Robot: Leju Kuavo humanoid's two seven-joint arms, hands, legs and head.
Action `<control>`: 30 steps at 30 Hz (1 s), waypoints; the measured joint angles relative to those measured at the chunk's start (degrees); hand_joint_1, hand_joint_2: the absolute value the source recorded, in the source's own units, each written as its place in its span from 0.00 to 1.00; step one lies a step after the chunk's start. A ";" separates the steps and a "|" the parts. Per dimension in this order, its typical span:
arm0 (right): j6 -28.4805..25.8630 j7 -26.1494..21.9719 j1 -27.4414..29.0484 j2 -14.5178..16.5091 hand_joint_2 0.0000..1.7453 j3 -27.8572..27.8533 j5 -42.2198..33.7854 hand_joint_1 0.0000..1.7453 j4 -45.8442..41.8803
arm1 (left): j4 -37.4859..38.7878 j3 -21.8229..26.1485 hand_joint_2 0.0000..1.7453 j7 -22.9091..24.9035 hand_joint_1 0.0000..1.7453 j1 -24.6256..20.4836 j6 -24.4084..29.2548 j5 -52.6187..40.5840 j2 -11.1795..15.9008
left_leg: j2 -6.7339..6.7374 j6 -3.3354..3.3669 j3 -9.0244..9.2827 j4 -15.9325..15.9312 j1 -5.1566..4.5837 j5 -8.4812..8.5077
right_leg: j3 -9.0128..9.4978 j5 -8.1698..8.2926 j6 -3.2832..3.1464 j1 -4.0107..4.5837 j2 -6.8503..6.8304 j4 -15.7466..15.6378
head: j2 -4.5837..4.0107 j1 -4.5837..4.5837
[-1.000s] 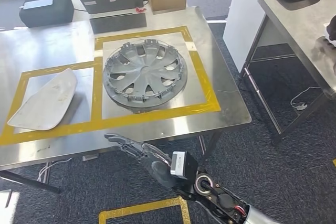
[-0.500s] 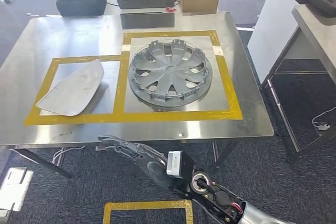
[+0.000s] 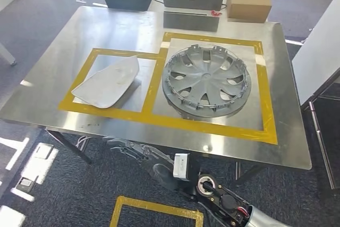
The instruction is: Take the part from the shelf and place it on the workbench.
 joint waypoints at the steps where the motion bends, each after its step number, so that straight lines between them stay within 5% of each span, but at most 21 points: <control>1: 0.01 0.00 -0.07 0.01 0.00 -0.01 0.01 0.00 -0.02 | -0.01 0.00 0.00 0.01 0.00 0.15 0.00 0.00 0.05 | 0.33 -0.31 -0.13 0.12 0.06 -0.02 | 0.21 0.14 -0.38 -0.03 -0.75 -0.34 | 0.00 -0.14; 3: -0.01 -0.07 -0.20 0.02 0.00 -0.02 0.01 0.00 -0.09 | -0.02 0.01 0.00 0.05 0.00 0.21 -0.02 -0.01 0.12 | 3.49 -0.67 -1.85 3.46 -0.13 -1.69 | 0.85 0.39 -1.23 -0.13 -2.58 -1.18 | 0.00 -0.94; 5: -0.06 -0.11 -0.15 0.01 0.00 -0.09 0.01 0.00 -0.14 | -0.04 0.01 0.00 0.12 0.00 0.09 -0.04 -0.09 0.04 | 6.88 -0.89 -6.09 11.18 -0.23 -4.92 | 1.09 0.32 -1.79 0.18 -4.56 -1.44 | 0.00 -1.67; 7: -0.17 -0.08 -0.04 -0.02 0.00 -0.21 0.01 0.00 -0.15 | -0.06 0.01 0.00 0.14 0.00 0.14 -0.04 -0.27 -0.01 | 7.66 -1.07 -9.26 16.56 -0.14 -6.17 | 1.13 0.10 -1.92 0.37 -6.44 -1.44 | 0.00 -1.73; 9: -0.37 -0.09 -0.01 -0.03 0.00 -0.34 0.01 0.00 -0.15 | -0.07 0.01 0.00 0.09 0.00 0.33 -0.01 -0.47 0.00 | 8.28 -1.18 -7.78 13.34 0.00 -3.51 | 1.35 -0.18 -1.73 0.36 -7.95 -1.43 | 0.00 -1.79; 11: -0.62 -0.11 -0.03 -0.03 0.00 -0.46 0.00 0.00 -0.21 | 0.00 -0.03 0.00 -0.14 0.00 0.53 0.38 -0.83 0.11 | 10.19 -1.12 -3.37 5.17 -0.08 -0.16 | 1.75 -0.62 -1.21 0.47 -9.03 -1.39 | 0.00 -1.81; 13: -0.78 -0.13 -0.05 -0.07 0.00 -0.62 0.00 0.00 -0.39 | 0.03 -0.06 0.00 -0.27 0.00 0.59 0.49 -0.93 0.23 | 11.20 -0.36 -1.08 0.84 -0.53 0.73 | 2.08 -1.04 -0.52 0.74 -9.74 -1.37 | 0.00 -1.58; 15: -0.81 -0.15 -0.02 -0.10 0.00 -0.75 0.01 0.00 -0.59 | -0.02 -0.06 0.00 -0.22 0.00 0.52 0.17 -0.79 0.44 | 10.29 0.67 -1.07 0.57 -1.01 0.46 | 2.50 -1.30 0.15 0.74 -10.43 -1.57 | 0.00 -1.37; 17: -0.81 -0.14 0.03 -0.10 0.00 -0.86 0.01 0.00 -0.79 | -0.03 -0.06 0.00 -0.21 0.00 0.50 0.08 -0.75 0.61 | 9.34 1.50 -0.77 0.24 -0.93 0.52 | 2.36 -2.38 0.66 0.44 -9.34 -0.59 | 0.00 -1.18; 21: -0.81 0.07 0.40 -0.24 0.00 -1.09 0.01 0.00 -1.11 | -0.04 -0.06 0.00 0.04 0.00 0.19 -0.06 -0.61 0.45 | 7.26 2.63 -0.31 -0.05 -0.89 0.42 | -4.28 -9.02 0.52 0.61 -5.44 13.40 | 0.00 -0.34; 23: -0.81 0.15 0.73 -0.36 0.00 -1.16 0.01 0.00 -1.12 | -0.04 -0.06 0.00 0.18 0.00 0.10 -0.07 -0.61 0.32 | 5.69 2.69 -0.06 -0.02 -0.97 0.28 | -6.20 -8.66 0.37 0.75 -5.17 16.32 | 0.00 -0.22; 25: -0.81 0.17 0.85 -0.38 0.00 -1.21 0.01 0.00 -1.13 | -0.04 -0.06 0.00 0.23 0.00 0.10 -0.07 -0.60 0.27 | 4.03 2.47 0.44 0.05 -0.88 0.05 | -4.06 -4.23 0.19 0.67 -4.50 10.55 | 0.00 -0.13; 27: -0.81 0.17 0.89 -0.42 0.00 -1.25 0.03 0.00 -1.15 | -0.05 -0.05 0.00 0.25 0.00 -0.01 -0.07 -0.60 0.23 | 2.42 1.97 0.49 0.30 -0.80 -0.16 | -0.98 -0.93 0.08 0.36 -1.37 3.14 | 0.00 -0.17; 29: -0.81 0.21 0.99 -0.48 0.00 -1.28 0.09 0.00 -1.23 | -0.05 -0.04 0.00 0.28 0.00 -0.13 -0.07 -0.60 0.26 | 0.92 1.12 -0.19 0.39 -0.54 0.07 | 0.34 -0.57 -0.16 0.40 0.69 0.20 | 0.00 -0.32; 30: -0.81 0.24 1.02 -0.50 0.00 -1.29 0.11 0.00 -1.32 | -0.05 -0.04 0.00 0.32 0.00 -0.09 -0.07 -0.60 0.31 | 0.18 0.64 -0.49 0.32 -0.40 0.31 | 0.55 -0.58 -0.43 0.51 0.22 -0.24 | 0.00 -0.40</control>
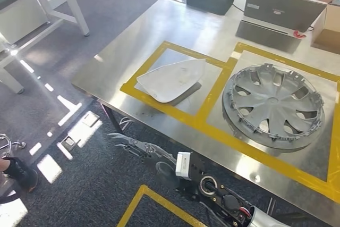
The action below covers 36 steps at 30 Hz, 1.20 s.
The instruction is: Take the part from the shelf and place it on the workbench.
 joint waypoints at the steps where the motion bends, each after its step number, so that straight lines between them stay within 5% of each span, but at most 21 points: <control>1: 0.01 0.03 -0.01 -0.01 0.00 0.00 0.01 0.00 -0.10 | 0.00 0.00 0.00 0.04 0.00 0.14 0.01 0.05 0.09 | 0.09 -0.40 -0.19 -0.10 0.16 0.11 | 0.21 0.15 -0.38 0.03 -0.77 -0.19 | 0.00 0.02; 3: 0.11 0.05 -0.05 -0.02 0.00 -0.01 0.00 0.00 -0.32 | -0.01 0.00 0.00 0.16 0.00 0.30 0.04 0.25 0.15 | 3.05 -0.87 -1.33 1.94 -0.05 -1.01 | 0.74 0.51 -1.21 -0.12 -2.42 -1.09 | 0.00 -0.67; 5: 0.32 0.09 -0.03 -0.03 0.00 -0.03 -0.01 0.00 -0.45 | -0.02 0.00 0.00 0.24 0.00 0.18 0.08 0.48 0.10 | 6.66 -1.13 -4.99 8.75 -0.21 -4.17 | 1.00 0.59 -1.75 0.04 -4.29 -1.54 | 0.00 -1.42; 7: 0.50 0.11 0.01 -0.04 0.00 -0.04 -0.01 0.00 -0.49 | -0.03 0.00 0.00 0.25 0.00 0.17 0.09 0.61 0.03 | 7.41 -1.42 -8.82 15.72 0.00 -6.47 | 1.00 0.43 -1.94 0.27 -6.18 -1.56 | 0.00 -1.52; 8: 0.57 0.11 0.02 -0.04 0.00 -0.04 -0.01 0.00 -0.49 | -0.03 0.00 0.00 0.25 0.00 0.26 0.09 0.65 0.00 | 7.53 -1.54 -9.34 16.58 0.13 -6.21 | 1.04 0.33 -1.93 0.31 -7.04 -1.56 | 0.00 -1.53; 9: 0.64 0.10 0.01 -0.03 0.00 -0.04 -0.01 0.00 -0.49 | -0.03 0.00 0.00 0.25 0.00 0.37 0.10 0.68 -0.02 | 7.72 -1.65 -8.55 15.04 0.27 -4.93 | 1.12 0.22 -1.84 0.29 -7.79 -1.54 | 0.00 -1.53; 12: 0.81 0.07 -0.17 0.02 0.00 -0.03 0.01 0.00 -0.54 | 0.09 -0.03 0.00 0.18 0.00 0.71 0.73 0.56 -0.01 | 9.90 -1.56 -2.25 3.50 0.28 -0.24 | 1.50 -0.36 -1.15 0.39 -9.38 -1.42 | 0.00 -1.49; 14: 0.89 0.04 -0.32 0.05 0.00 -0.05 0.00 0.00 -0.61 | 0.10 -0.04 0.00 0.23 0.00 0.70 0.70 0.71 0.06 | 10.65 -0.76 -0.42 0.05 -0.29 0.25 | 1.75 -0.75 -0.46 0.57 -10.02 -1.40 | 0.00 -1.30; 16: 0.99 0.05 -0.37 0.05 0.00 -0.06 -0.02 0.00 -0.67 | 0.09 -0.03 0.00 0.26 0.00 0.59 0.58 0.77 0.30 | 9.57 0.25 -0.30 -0.20 -0.64 0.27 | 2.10 -1.04 0.24 0.40 -10.55 -1.52 | 0.00 -1.12; 18: 1.07 0.04 -0.40 0.05 0.00 -0.04 -0.07 0.00 -0.73 | 0.09 -0.02 0.00 0.30 0.00 0.51 0.54 0.78 0.44 | 8.67 1.09 0.22 -0.77 -0.51 0.39 | 1.61 -2.60 0.62 0.14 -9.11 0.32 | 0.00 -0.89; 21: 1.07 0.00 -0.30 -0.03 0.00 -0.05 -0.16 0.00 -0.74 | 0.08 -0.02 0.00 0.38 0.00 0.28 0.35 0.79 0.28 | 7.25 1.84 0.69 -1.05 -0.47 0.31 | -3.34 -7.72 0.57 0.21 -5.99 10.98 | 0.00 -0.33; 23: 1.06 0.03 -0.09 -0.14 0.00 -0.07 -0.19 0.00 -0.73 | 0.08 -0.02 0.00 0.37 0.00 0.15 0.21 0.74 0.10 | 5.87 1.93 0.81 -1.01 -0.58 0.20 | -6.33 -8.69 0.56 0.25 -5.48 16.06 | 0.00 -0.09; 24: 1.05 0.03 -0.04 -0.17 0.00 -0.07 -0.20 0.00 -0.73 | 0.08 -0.02 0.00 0.37 0.00 0.15 0.17 0.70 0.03 | 5.11 1.86 0.95 -0.97 -0.57 0.13 | -6.25 -7.33 0.54 0.22 -5.36 15.18 | 0.00 -0.05; 27: 0.95 0.02 -0.01 -0.19 0.00 -0.08 -0.22 0.00 -0.73 | 0.08 -0.02 0.00 0.26 0.00 0.10 0.17 0.55 -0.09 | 2.84 1.14 1.28 -0.50 -0.34 -0.33 | -1.89 -1.00 0.59 -0.17 -2.90 4.32 | 0.00 0.08; 29: 0.81 0.01 0.02 -0.24 0.00 -0.10 -0.26 0.00 -0.73 | 0.08 -0.02 0.00 0.15 0.00 -0.03 0.17 0.43 -0.05 | 1.57 0.40 0.75 -0.13 -0.27 -0.32 | -0.22 -0.20 0.37 -0.25 -1.11 0.55 | 0.00 -0.02; 31: 0.73 -0.01 0.03 -0.27 0.00 -0.13 -0.28 0.00 -0.73 | 0.08 -0.02 0.00 0.07 0.00 0.14 0.17 0.38 0.09 | 0.48 -0.46 0.26 -0.31 -0.08 0.12 | 0.17 -0.31 -0.33 -0.05 -1.73 0.00 | 0.00 -0.23; 33: 0.66 -0.02 -0.01 -0.27 0.00 -0.14 -0.28 0.00 -0.75 | 0.07 -0.02 0.00 0.02 0.00 0.41 0.15 0.36 0.17 | 2.30 -1.03 -0.37 0.69 -0.08 -0.44 | 0.59 0.07 -1.18 -0.04 -3.02 -0.59 | 0.00 -0.68; 36: 0.61 -0.04 0.04 -0.29 0.00 -0.16 -0.28 0.00 -0.75 | 0.04 -0.02 0.00 -0.06 0.00 0.25 0.03 0.25 0.09 | 6.96 -1.34 -5.31 10.22 -0.29 -4.95 | 0.78 0.22 -1.98 0.32 -5.34 -1.10 | 0.00 -1.61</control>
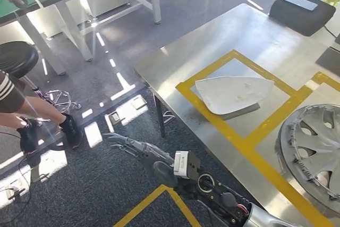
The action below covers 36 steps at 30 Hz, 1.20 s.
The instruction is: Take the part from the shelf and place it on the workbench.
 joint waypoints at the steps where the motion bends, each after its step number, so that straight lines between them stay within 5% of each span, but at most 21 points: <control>1: 0.00 0.01 0.04 -0.01 0.00 -0.01 0.00 0.00 0.00 | -0.02 0.00 0.00 -0.02 0.00 -0.02 -0.04 -0.05 -0.04 | 0.39 -0.08 -2.01 3.76 0.04 -1.32 | -0.05 -0.06 -0.11 0.18 -0.83 0.00 | 0.00 -0.05; 3: -0.02 0.00 0.08 -0.02 0.00 -0.02 0.01 0.00 0.00 | -0.04 0.00 0.00 -0.03 0.00 0.14 -0.13 -0.24 -0.11 | 0.63 -0.14 -3.24 5.97 0.12 -1.13 | -0.07 -0.17 -0.17 0.35 -2.31 0.00 | 0.00 -0.05; 6: -0.23 -0.02 0.10 -0.03 0.00 -0.03 0.15 0.00 -0.09 | 0.06 -0.03 0.00 -0.42 0.00 0.49 0.12 -0.86 -0.08 | 2.36 0.10 2.66 -4.71 -0.13 3.68 | 0.16 -0.49 0.18 0.52 -3.74 0.03 | 0.00 0.01; 8: -0.56 -0.02 0.18 -0.15 0.00 -0.11 0.23 0.00 -0.41 | 0.04 -0.04 0.00 -0.65 0.00 0.46 -0.12 -1.00 0.03 | 3.48 0.91 5.35 -9.69 -0.71 4.79 | 0.37 -0.78 0.68 0.76 -4.32 0.06 | 0.00 0.13; 12: -1.21 0.04 0.40 -0.37 0.00 -0.26 0.24 0.00 -1.29 | -0.01 -0.04 0.00 -0.71 0.00 0.34 -0.57 -1.19 0.61 | 1.97 2.62 6.09 -10.92 -1.21 4.69 | 1.21 -1.66 1.79 0.57 -5.36 0.04 | 0.00 0.27; 14: -1.25 0.06 0.45 -0.56 0.00 -0.31 0.25 0.00 -1.72 | -0.02 -0.04 0.00 -0.70 0.00 0.32 -0.64 -1.24 0.65 | 1.06 3.18 6.82 -11.56 -0.91 4.82 | -0.28 -4.17 2.11 0.44 -3.78 4.09 | 0.00 0.48; 16: -1.41 0.09 0.89 -1.04 0.00 -0.33 0.25 0.00 -1.90 | -0.06 -0.04 0.00 -0.71 0.00 0.07 -0.77 -1.26 0.38 | -0.11 3.49 7.05 -11.69 -0.78 4.81 | -4.21 -7.49 2.18 0.46 -1.60 12.06 | 0.00 0.90; 18: -1.80 0.16 1.62 -1.60 0.00 -0.33 0.17 0.00 -1.96 | -0.10 -0.04 0.00 -0.72 0.00 -0.13 -0.96 -1.27 0.15 | -1.61 3.57 7.20 -11.63 -0.81 4.70 | -6.59 -7.60 2.13 0.46 -0.54 15.83 | 0.00 1.23; 20: -2.15 0.18 1.95 -1.81 0.00 -0.32 0.04 0.00 -2.12 | -0.10 -0.04 0.00 -0.71 0.00 -0.12 -1.09 -1.25 0.11 | -3.08 3.33 7.57 -11.48 -0.71 4.44 | -5.20 -3.54 2.03 0.33 0.47 11.13 | 0.00 1.45; 22: -2.25 0.18 2.04 -1.90 0.00 -0.31 -0.08 0.00 -2.36 | -0.10 -0.04 0.00 -0.70 0.00 -0.20 -1.11 -1.23 0.14 | -4.41 2.84 7.55 -11.08 -0.66 4.11 | -2.57 -0.25 2.03 -0.09 3.38 4.30 | 0.00 1.44; 24: -2.25 0.23 2.19 -2.00 0.00 -0.29 -0.16 0.00 -2.53 | -0.10 -0.04 0.00 -0.70 0.00 -0.35 -1.13 -1.23 0.28 | -5.67 2.17 6.78 -10.75 -0.54 4.18 | -1.30 -0.02 1.78 -0.21 5.30 1.52 | 0.00 1.25; 26: -2.26 0.27 2.24 -2.02 0.00 -0.29 -0.21 0.00 -2.75 | -0.10 -0.04 0.00 -0.70 0.00 -0.21 -1.11 -1.23 0.55 | -6.54 1.42 6.17 -10.78 -0.27 4.49 | -0.88 -0.03 1.12 -0.06 4.29 0.90 | 0.00 1.18; 28: -2.27 0.24 2.19 -2.02 0.00 -0.29 -0.23 0.00 -2.99 | -0.11 -0.04 0.00 -0.70 0.00 -0.03 -1.10 -1.22 0.61 | -4.10 0.87 5.25 -9.07 -0.34 3.53 | -0.45 0.27 0.42 -0.09 2.82 0.20 | 0.00 0.75; 30: -2.33 0.26 2.20 -2.03 0.00 -0.29 -0.25 0.00 -3.14 | -0.12 -0.04 0.00 -0.70 0.00 -0.14 -1.10 -1.21 0.48 | -0.54 0.56 1.91 -2.64 -0.45 0.50 | -0.21 0.33 -0.05 0.07 1.06 -0.21 | 0.00 0.14; 33: -2.58 0.40 2.30 -2.04 0.00 -0.27 -0.26 0.00 -3.19 | -0.12 -0.04 0.00 -0.68 0.00 -0.12 -1.09 -1.14 0.40 | 0.54 0.29 -2.93 5.98 -0.15 -1.92 | -0.24 0.13 -0.34 0.37 -1.52 -0.23 | 0.00 -0.09; 34: -2.69 0.48 2.31 -2.04 0.00 -0.25 -0.27 0.00 -3.19 | -0.12 -0.04 0.00 -0.67 0.00 -0.02 -1.08 -1.09 0.39 | 0.68 0.25 -2.47 4.88 -0.07 -0.78 | -0.21 0.05 -0.32 0.37 -2.21 -0.23 | 0.00 -0.09; 36: -2.87 0.65 2.26 -2.03 0.00 -0.20 -0.35 0.00 -3.25 | -0.07 -0.07 0.00 -0.68 0.00 0.20 -0.73 -1.14 0.42 | 1.94 0.29 1.44 -2.57 -0.06 2.91 | -0.01 -0.16 -0.12 0.37 -3.23 -0.22 | 0.00 -0.06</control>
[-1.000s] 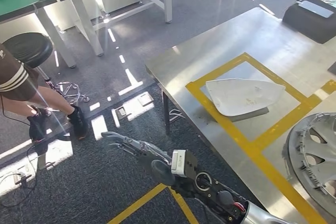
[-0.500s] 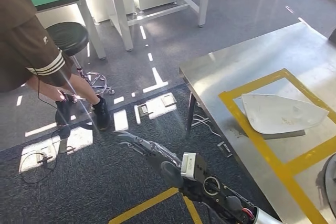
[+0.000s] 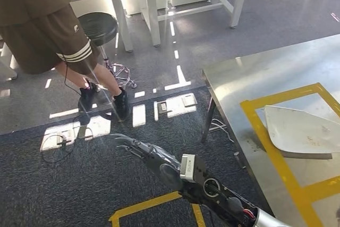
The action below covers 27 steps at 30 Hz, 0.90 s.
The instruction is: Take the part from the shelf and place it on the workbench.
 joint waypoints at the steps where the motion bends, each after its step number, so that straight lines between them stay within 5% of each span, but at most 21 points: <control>1: -0.03 0.06 -0.05 0.01 0.00 0.05 -0.09 0.00 -0.08 | 0.03 -0.02 0.00 0.05 0.00 0.05 0.11 0.07 0.11 | 0.93 0.19 2.14 -4.00 -0.23 1.37 | 0.11 -0.16 0.23 0.11 -0.43 0.03 | 0.00 -0.03; 3: -0.01 0.20 -0.21 -0.01 0.00 0.17 -0.33 0.00 -0.21 | 0.04 -0.04 0.00 0.21 0.00 0.01 0.08 0.36 0.32 | 1.89 0.94 4.21 -7.94 -0.81 2.10 | 0.34 -0.45 0.77 0.28 -1.08 0.04 | 0.00 0.08; 5: 0.24 0.31 -0.53 -0.02 0.00 0.39 -0.65 0.00 -0.26 | 0.02 -0.04 0.00 0.58 0.00 -0.15 -0.12 0.73 0.61 | 1.00 1.81 4.36 -8.37 -1.17 2.00 | 0.69 -0.70 1.39 0.24 -1.88 -0.12 | 0.00 0.19; 7: 0.72 0.31 -1.07 -0.02 0.00 0.63 -1.10 0.00 -0.26 | 0.01 -0.04 0.00 0.94 0.00 -0.17 -0.06 1.07 0.75 | 0.11 2.53 4.97 -9.08 -0.97 2.22 | 0.40 -1.90 1.91 0.03 -0.70 1.24 | 0.00 0.22; 10: 1.38 -0.01 -1.50 -0.02 0.00 0.85 -1.52 0.00 -0.13 | 0.00 -0.04 0.00 1.09 0.00 -0.42 0.34 1.40 0.48 | -1.33 3.31 5.47 -9.51 -0.66 2.30 | -4.37 -6.98 2.22 -0.08 2.62 11.58 | 0.00 0.59; 12: 1.84 -0.35 -1.41 -0.02 0.00 0.93 -1.55 0.00 0.16 | 0.00 -0.04 0.00 1.09 0.00 -0.58 0.62 1.46 0.20 | -2.69 3.36 5.57 -9.47 -0.64 2.22 | -7.40 -8.30 2.38 -0.10 3.08 17.10 | 0.00 0.82; 14: 2.17 -0.64 -1.43 -0.02 0.00 0.97 -1.54 0.00 0.41 | 0.00 -0.04 0.00 1.09 0.00 -0.58 0.74 1.46 -0.01 | -4.17 3.09 5.83 -9.30 -0.46 2.03 | -6.33 -5.07 2.55 -0.28 3.38 13.82 | 0.00 0.87; 16: 2.30 -0.76 -1.48 -0.02 0.00 0.98 -1.53 0.00 0.57 | 0.00 -0.03 0.00 1.08 0.00 -0.62 0.74 1.46 -0.03 | -5.61 2.44 5.87 -8.73 -0.26 1.61 | -3.00 -1.09 2.80 -0.70 5.26 5.91 | 0.00 0.91; 18: 2.35 -0.86 -1.50 -0.01 0.00 0.98 -1.51 0.00 0.70 | 0.00 -0.02 0.00 1.06 0.00 -0.73 0.75 1.46 0.15 | -6.87 1.66 5.30 -8.20 -0.21 1.50 | -1.10 -0.13 2.54 -0.91 7.12 1.81 | 0.00 0.87; 20: 2.39 -0.95 -1.56 0.02 0.00 0.99 -1.48 0.00 0.79 | 0.00 -0.02 0.00 1.06 0.00 -0.54 0.77 1.46 0.36 | -8.00 0.86 4.77 -8.31 -0.08 1.89 | -0.73 -0.33 1.74 -0.74 6.86 1.46 | 0.00 0.79; 21: 2.41 -0.97 -1.61 0.05 0.00 1.00 -1.46 0.00 0.80 | 0.00 -0.02 0.00 1.06 0.00 -0.35 0.78 1.46 0.46 | -7.85 0.52 4.64 -8.24 -0.03 1.89 | -0.58 -0.15 1.33 -0.75 6.26 1.24 | 0.00 0.73; 23: 2.46 -1.02 -1.73 0.11 0.00 1.00 -1.46 0.00 0.80 | 0.00 -0.02 0.00 1.07 0.00 -0.21 0.79 1.46 0.59 | -5.43 0.07 3.20 -5.45 -0.19 0.33 | -0.27 0.16 0.61 -0.88 4.95 0.64 | 0.00 0.27; 25: 2.49 -1.02 -1.76 0.14 0.00 1.00 -1.46 0.00 0.86 | -0.01 -0.02 0.00 1.07 0.00 -0.34 0.78 1.46 0.51 | -2.44 -0.19 -0.61 1.83 -0.25 -3.05 | -0.24 0.16 0.19 -0.68 3.48 0.41 | 0.00 -0.19; 27: 2.59 -1.00 -1.75 0.14 0.00 1.01 -1.39 0.00 1.00 | -0.02 -0.03 0.00 1.08 0.00 -0.31 0.77 1.47 0.41 | -1.58 -0.35 -4.06 8.12 -0.08 -4.94 | -0.29 0.02 0.01 -0.45 1.97 0.41 | 0.00 -0.20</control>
